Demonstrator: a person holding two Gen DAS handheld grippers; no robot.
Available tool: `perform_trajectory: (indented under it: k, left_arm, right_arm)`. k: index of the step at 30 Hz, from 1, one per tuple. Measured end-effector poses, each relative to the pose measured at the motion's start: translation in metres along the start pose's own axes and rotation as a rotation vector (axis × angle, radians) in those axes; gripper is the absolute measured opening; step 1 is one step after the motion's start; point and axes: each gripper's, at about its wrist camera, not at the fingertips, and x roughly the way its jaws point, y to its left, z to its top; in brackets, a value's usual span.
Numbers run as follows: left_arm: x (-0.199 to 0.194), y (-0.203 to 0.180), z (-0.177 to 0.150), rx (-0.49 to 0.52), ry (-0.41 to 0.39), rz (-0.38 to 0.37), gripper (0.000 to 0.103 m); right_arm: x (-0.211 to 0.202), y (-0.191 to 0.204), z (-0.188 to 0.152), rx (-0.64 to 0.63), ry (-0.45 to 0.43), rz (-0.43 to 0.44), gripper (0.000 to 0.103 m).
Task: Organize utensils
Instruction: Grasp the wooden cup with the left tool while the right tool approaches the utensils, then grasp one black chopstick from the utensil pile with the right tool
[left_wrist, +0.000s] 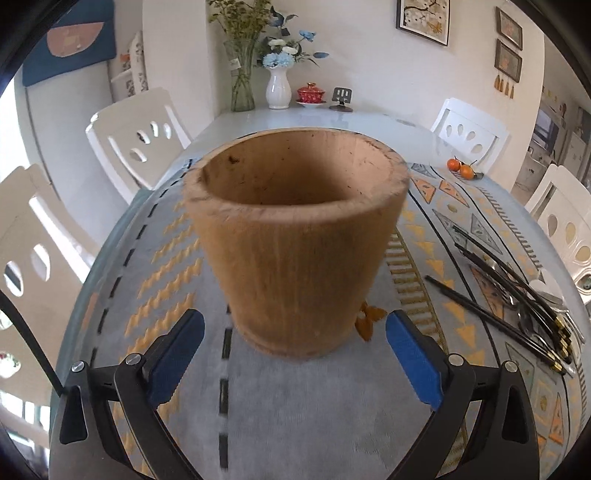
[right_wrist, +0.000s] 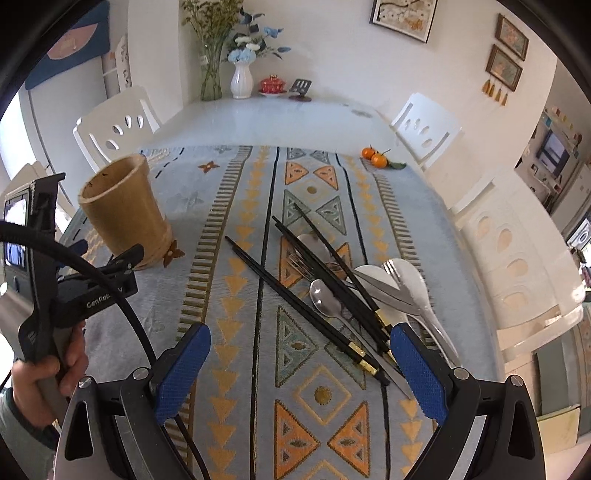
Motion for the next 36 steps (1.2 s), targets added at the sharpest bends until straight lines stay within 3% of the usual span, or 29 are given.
perform_trajectory:
  k: [6, 16, 22, 28, 36]
  left_arm:
    - [0.016, -0.003, 0.008, -0.025, -0.011, -0.001, 0.099]
    - [0.034, -0.006, 0.012, -0.08, -0.027, 0.08, 0.096]
    - [0.027, 0.003, 0.008, -0.059, -0.047, 0.002, 0.095]
    - [0.003, 0.006, -0.009, 0.058, -0.034, -0.061, 0.095]
    - [0.0, 0.004, -0.023, 0.061, -0.053, -0.034, 0.096]
  right_arm:
    - [0.014, 0.004, 0.008, -0.024, 0.019, -0.013, 0.097]
    - [0.022, -0.001, 0.01, -0.029, 0.039, -0.039, 0.097]
    - [0.02, -0.01, 0.004, -0.022, 0.045, -0.068, 0.097]
    - [0.018, -0.018, -0.001, -0.029, 0.041, -0.064, 0.097]
    - [0.01, -0.05, 0.001, -0.025, 0.011, -0.1, 0.097]
